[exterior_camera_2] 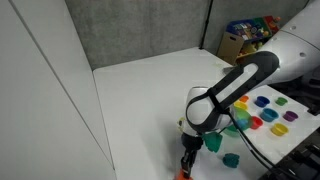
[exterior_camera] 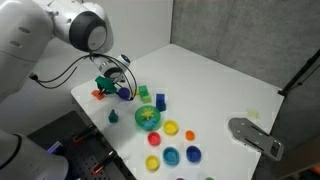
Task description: Put the orange object inside the green bowl
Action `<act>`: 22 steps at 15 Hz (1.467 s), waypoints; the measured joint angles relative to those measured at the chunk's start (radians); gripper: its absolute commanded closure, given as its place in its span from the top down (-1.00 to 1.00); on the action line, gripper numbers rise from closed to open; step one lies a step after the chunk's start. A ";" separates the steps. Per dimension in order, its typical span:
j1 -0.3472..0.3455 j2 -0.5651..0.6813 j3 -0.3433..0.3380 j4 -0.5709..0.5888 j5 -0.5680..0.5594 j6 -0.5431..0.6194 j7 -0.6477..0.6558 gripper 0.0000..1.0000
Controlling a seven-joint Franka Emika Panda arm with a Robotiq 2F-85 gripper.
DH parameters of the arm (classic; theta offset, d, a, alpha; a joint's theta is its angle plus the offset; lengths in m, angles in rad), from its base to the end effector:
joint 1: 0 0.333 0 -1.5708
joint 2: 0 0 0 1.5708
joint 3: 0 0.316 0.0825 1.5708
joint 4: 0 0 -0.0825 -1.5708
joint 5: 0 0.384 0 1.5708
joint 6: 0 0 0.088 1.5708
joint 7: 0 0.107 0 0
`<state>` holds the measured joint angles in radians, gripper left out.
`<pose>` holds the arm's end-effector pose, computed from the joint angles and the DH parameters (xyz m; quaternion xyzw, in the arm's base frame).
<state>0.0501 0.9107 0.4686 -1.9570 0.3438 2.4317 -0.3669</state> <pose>0.4644 0.2939 0.0313 -0.9158 -0.2238 0.2079 0.2607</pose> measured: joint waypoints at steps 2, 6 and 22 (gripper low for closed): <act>-0.011 -0.006 -0.001 0.000 0.000 0.014 0.000 -0.90; -0.027 -0.047 0.001 -0.001 0.000 0.023 0.000 -0.90; -0.035 -0.508 -0.145 -0.259 0.000 0.070 0.029 -0.91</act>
<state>0.0148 0.4027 0.3231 -2.2158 0.3439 2.5014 -0.3376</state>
